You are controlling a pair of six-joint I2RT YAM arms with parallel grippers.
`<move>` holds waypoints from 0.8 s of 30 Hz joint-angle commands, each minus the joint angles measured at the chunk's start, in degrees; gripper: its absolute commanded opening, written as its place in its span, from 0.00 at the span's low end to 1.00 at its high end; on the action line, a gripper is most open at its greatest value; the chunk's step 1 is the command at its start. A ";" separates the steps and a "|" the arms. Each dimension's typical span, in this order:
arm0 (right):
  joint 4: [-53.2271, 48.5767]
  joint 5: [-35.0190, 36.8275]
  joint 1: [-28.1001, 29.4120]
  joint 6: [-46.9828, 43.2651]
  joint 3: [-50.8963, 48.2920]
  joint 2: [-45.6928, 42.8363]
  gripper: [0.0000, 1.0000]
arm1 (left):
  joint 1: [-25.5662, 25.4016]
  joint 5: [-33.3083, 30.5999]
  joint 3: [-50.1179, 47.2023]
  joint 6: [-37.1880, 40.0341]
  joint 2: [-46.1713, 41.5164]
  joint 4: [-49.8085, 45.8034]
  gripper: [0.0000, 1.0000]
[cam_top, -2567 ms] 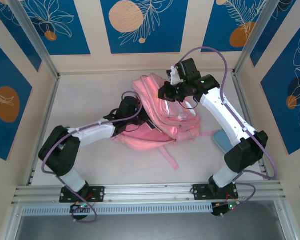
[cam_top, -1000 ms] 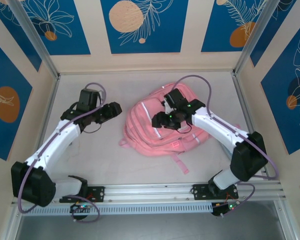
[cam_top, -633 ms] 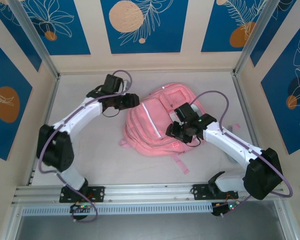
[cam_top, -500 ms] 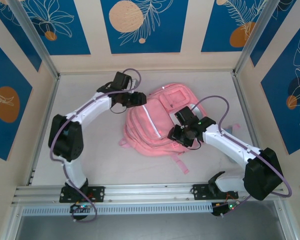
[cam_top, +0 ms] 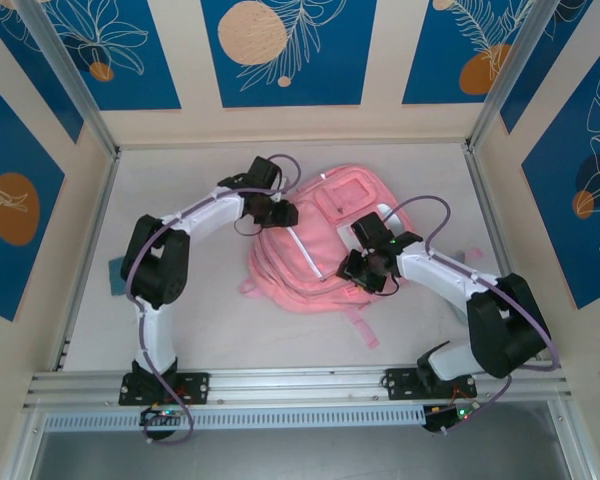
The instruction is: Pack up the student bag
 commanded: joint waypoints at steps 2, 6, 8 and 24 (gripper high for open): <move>5.34 2.12 -2.47 -5.01 4.03 5.46 0.46 | -0.21 -1.08 -11.35 -0.38 -5.66 -2.12 0.34; 7.59 0.20 -4.18 -8.84 9.13 11.21 0.46 | -0.37 1.13 -20.17 -2.74 -10.26 1.24 0.33; 8.37 -0.45 -4.65 -11.70 12.74 14.59 0.46 | -1.08 1.96 -25.07 -4.43 -12.96 3.46 0.33; -5.35 0.54 -5.96 -16.38 26.77 11.46 0.50 | -16.15 3.67 -26.32 -20.46 -13.87 17.06 0.34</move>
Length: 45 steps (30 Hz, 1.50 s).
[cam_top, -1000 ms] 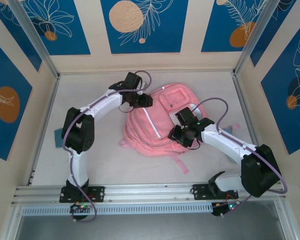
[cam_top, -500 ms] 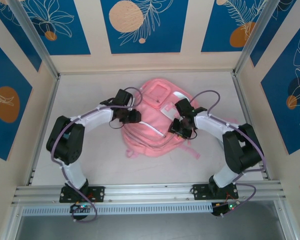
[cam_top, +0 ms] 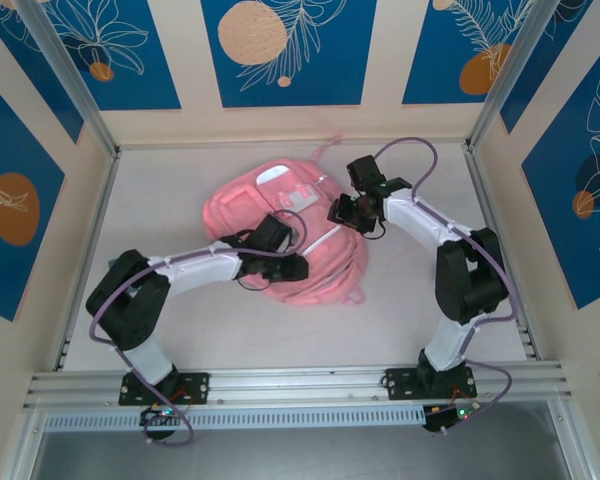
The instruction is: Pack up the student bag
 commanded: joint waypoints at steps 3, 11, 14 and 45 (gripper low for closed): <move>-4.91 -0.20 0.16 -0.76 -5.42 -10.64 0.50 | -1.30 3.19 5.04 -3.96 3.07 0.19 0.37; -6.94 0.00 3.79 1.57 -16.30 -23.30 0.54 | 1.06 -2.29 8.45 -5.36 -6.46 -11.08 0.54; -6.66 -1.80 6.51 6.42 -19.27 -25.59 0.55 | 3.27 -5.96 6.35 -5.85 -11.39 -15.03 0.59; 6.44 5.14 -2.80 2.45 -19.70 -5.76 0.41 | 18.80 -4.75 -12.20 -11.63 -23.07 -10.19 0.55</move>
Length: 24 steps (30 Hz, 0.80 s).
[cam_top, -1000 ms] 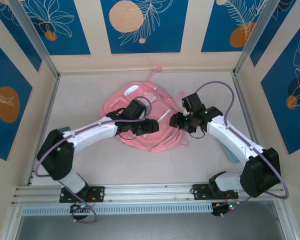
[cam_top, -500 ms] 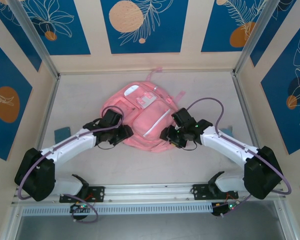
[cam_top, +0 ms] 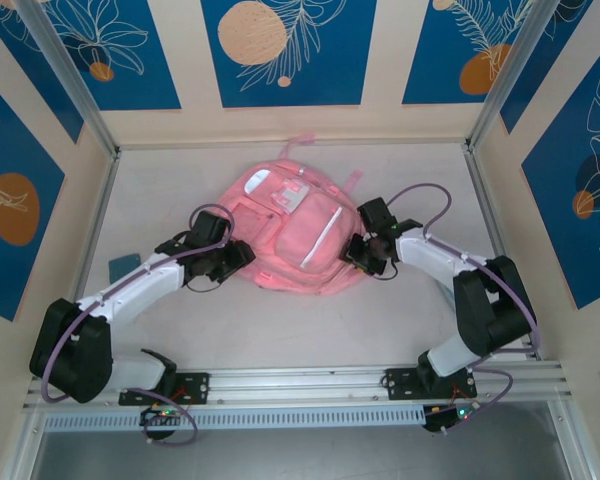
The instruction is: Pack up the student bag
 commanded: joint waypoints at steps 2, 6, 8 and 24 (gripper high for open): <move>-1.96 6.96 -4.11 -7.74 5.65 6.39 0.41 | 0.62 4.14 0.45 2.27 -0.99 0.75 0.55; -3.42 5.70 -6.31 -10.42 10.81 8.20 0.44 | 0.31 4.97 2.37 3.73 -1.15 -0.89 0.55; -2.29 1.97 -6.01 -12.22 11.50 5.85 0.49 | 0.09 5.44 2.89 3.16 -0.97 -0.94 0.56; -0.92 -0.69 5.73 -7.77 3.28 -11.31 0.77 | -3.11 6.36 0.78 -14.97 8.12 18.51 0.47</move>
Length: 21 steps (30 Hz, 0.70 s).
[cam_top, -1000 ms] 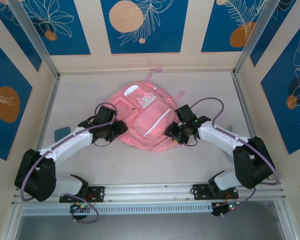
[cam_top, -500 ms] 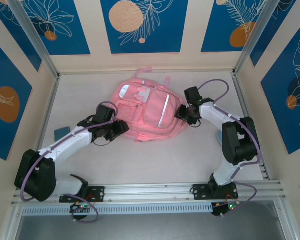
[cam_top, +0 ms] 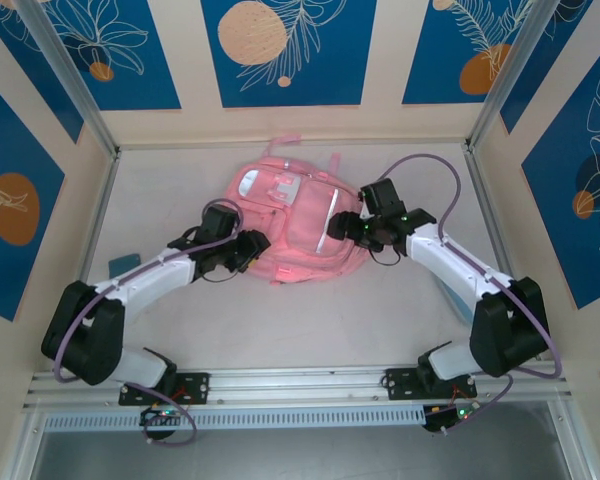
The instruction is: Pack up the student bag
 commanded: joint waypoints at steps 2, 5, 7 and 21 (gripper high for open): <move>-0.95 -0.32 2.99 3.05 -2.96 -3.35 0.77 | -1.14 -1.80 -0.38 -5.91 1.89 3.68 0.47; -0.28 -0.62 4.74 5.33 -5.23 -5.24 0.77 | -1.53 -3.61 -1.43 -7.75 2.00 3.98 0.47; 0.48 -0.69 5.76 6.66 -6.76 -5.99 0.76 | -1.55 -3.63 -1.91 -8.25 2.34 4.66 0.47; 2.15 -0.71 9.80 10.10 -7.50 -4.02 0.75 | -2.27 -5.79 -5.33 -9.93 1.04 6.06 0.38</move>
